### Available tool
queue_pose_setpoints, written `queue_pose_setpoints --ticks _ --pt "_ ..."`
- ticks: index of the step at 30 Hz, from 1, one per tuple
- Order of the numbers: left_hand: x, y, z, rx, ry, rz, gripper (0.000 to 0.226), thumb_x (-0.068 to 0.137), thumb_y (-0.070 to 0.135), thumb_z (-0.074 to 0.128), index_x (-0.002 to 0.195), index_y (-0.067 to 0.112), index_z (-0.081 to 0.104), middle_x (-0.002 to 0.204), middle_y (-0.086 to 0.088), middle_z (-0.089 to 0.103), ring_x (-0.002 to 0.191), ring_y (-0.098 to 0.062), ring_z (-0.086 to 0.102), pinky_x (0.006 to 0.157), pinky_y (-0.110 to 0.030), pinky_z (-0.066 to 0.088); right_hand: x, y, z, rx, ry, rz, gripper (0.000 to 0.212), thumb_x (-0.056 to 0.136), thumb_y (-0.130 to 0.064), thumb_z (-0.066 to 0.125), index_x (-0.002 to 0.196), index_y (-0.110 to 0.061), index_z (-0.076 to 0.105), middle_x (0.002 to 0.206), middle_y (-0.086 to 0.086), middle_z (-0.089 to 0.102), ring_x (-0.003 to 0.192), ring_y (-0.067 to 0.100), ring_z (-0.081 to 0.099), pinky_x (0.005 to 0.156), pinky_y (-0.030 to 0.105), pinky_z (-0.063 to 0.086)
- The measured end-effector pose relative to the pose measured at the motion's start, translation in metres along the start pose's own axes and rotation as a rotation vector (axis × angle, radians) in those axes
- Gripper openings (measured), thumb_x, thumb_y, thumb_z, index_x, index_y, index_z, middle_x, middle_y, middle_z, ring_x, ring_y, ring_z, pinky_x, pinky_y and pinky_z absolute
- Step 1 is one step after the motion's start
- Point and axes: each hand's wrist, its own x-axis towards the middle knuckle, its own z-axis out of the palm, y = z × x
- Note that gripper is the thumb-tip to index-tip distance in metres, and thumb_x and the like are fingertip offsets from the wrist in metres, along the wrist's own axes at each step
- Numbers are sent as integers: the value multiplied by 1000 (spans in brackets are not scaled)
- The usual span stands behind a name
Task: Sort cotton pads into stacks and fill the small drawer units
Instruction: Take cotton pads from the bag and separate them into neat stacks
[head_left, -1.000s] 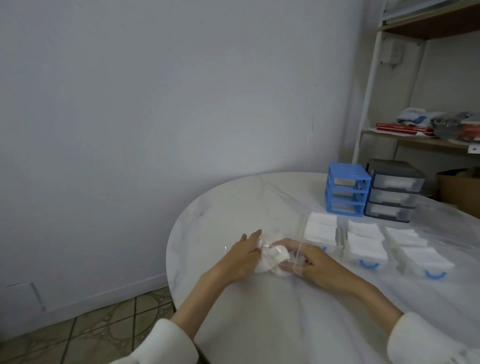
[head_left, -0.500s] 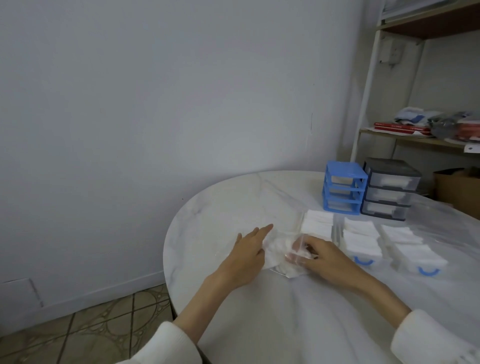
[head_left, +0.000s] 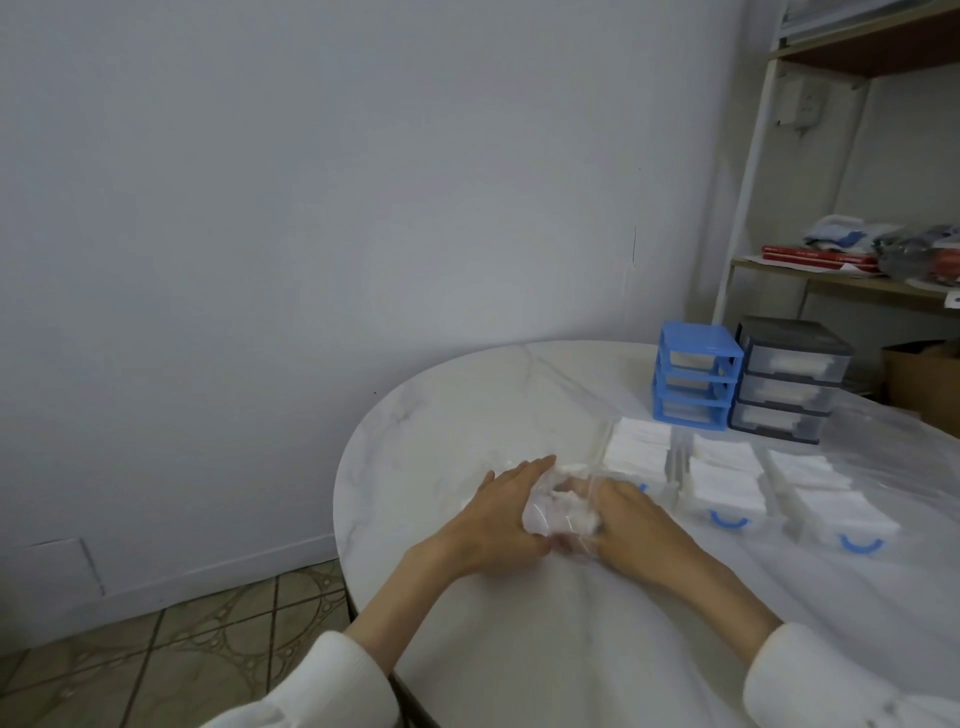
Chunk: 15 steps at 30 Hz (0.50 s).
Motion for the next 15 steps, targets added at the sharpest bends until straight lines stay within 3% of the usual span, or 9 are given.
queue_pose_setpoints --ticks 3,5,7,8,15 --pt "-19 22 -14 7 30 19 85 62 40 48 144 23 30 140 2 44 133 -18 37 112 -46 26 -6 9 10 -41 135 309 8 84 -4 54 82 -4 63 76 4 55 66 5 60 63 16 44" --pt "-21 25 -17 10 14 3 79 75 25 57 147 23 23 145 2 38 136 -16 30 116 -43 17 4 8 5 -60 187 202 9 78 -3 58 84 -4 64 74 1 55 66 7 53 53 12 39" --pt "-20 26 -17 53 30 31 77 81 15 58 148 23 19 147 1 34 140 -17 23 118 -41 6 -8 -3 -16 71 55 60 11 70 -6 64 80 -2 65 72 4 63 67 12 56 52 18 38" --pt "-19 26 -16 77 37 49 78 82 13 57 148 23 17 149 1 30 142 -17 17 118 -40 1 -20 -1 -27 87 80 26 12 69 -8 67 79 -2 66 73 5 66 67 13 58 52 19 38" --pt "-9 41 -10 235 51 80 76 87 5 46 150 21 7 158 -2 7 146 -14 -1 116 -36 -7 -34 17 -52 342 113 62 13 72 -10 74 76 -21 68 70 -9 65 58 -10 55 52 9 38"
